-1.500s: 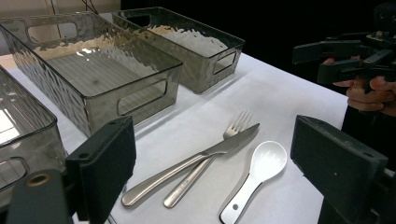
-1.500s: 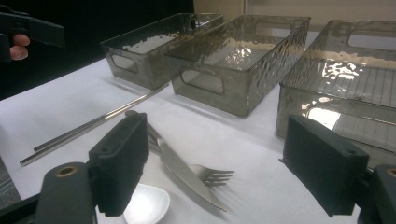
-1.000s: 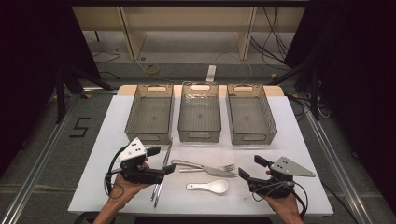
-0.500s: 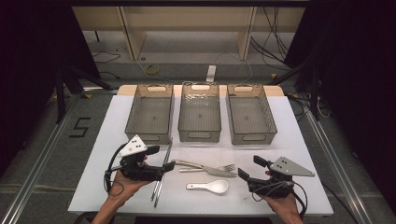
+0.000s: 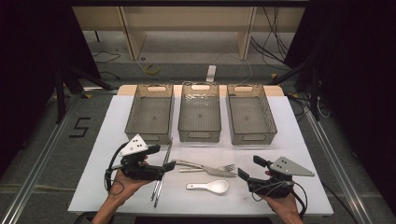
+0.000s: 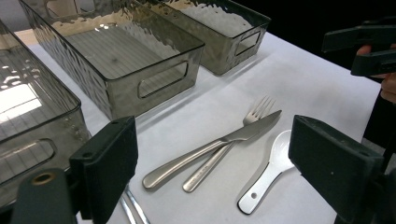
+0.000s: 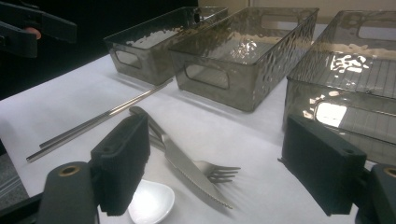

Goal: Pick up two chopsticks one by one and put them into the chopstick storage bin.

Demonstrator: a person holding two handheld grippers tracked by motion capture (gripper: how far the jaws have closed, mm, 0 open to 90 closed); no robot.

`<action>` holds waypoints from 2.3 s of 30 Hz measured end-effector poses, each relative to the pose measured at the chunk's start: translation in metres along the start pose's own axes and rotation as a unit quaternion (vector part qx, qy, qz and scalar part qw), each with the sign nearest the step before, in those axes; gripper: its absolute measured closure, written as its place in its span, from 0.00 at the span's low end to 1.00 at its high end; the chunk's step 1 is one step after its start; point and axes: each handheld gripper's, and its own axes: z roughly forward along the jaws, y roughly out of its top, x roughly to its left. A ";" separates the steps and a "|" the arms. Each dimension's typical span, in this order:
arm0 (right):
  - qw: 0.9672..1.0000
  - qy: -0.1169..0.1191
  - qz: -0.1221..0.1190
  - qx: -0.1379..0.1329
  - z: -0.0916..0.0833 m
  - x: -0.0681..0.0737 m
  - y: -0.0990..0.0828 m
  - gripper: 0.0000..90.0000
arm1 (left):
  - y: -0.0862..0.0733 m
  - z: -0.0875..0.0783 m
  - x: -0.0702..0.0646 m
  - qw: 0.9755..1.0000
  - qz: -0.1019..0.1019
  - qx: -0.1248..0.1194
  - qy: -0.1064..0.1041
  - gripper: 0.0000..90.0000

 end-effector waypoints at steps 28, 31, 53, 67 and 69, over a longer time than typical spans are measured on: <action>1.000 0.011 -0.006 0.009 0.002 0.002 0.000 0.29 | 0.001 0.048 0.036 0.946 -0.026 0.314 0.080 0.34; 1.000 0.012 -0.005 0.012 0.003 0.002 0.000 0.29 | -0.004 0.050 0.038 0.941 -0.033 0.328 0.082 0.38; 1.000 0.017 -0.009 0.021 0.005 0.003 -0.001 0.29 | -0.024 0.069 0.036 0.918 -0.035 0.387 0.082 0.66; 0.999 0.019 -0.008 0.027 0.005 0.003 -0.001 0.29 | -0.027 0.072 0.036 0.910 -0.011 0.403 0.093 0.77; 0.999 0.018 -0.009 0.028 0.005 0.003 -0.001 0.29 | -0.028 0.071 0.037 0.910 -0.010 0.404 0.092 0.79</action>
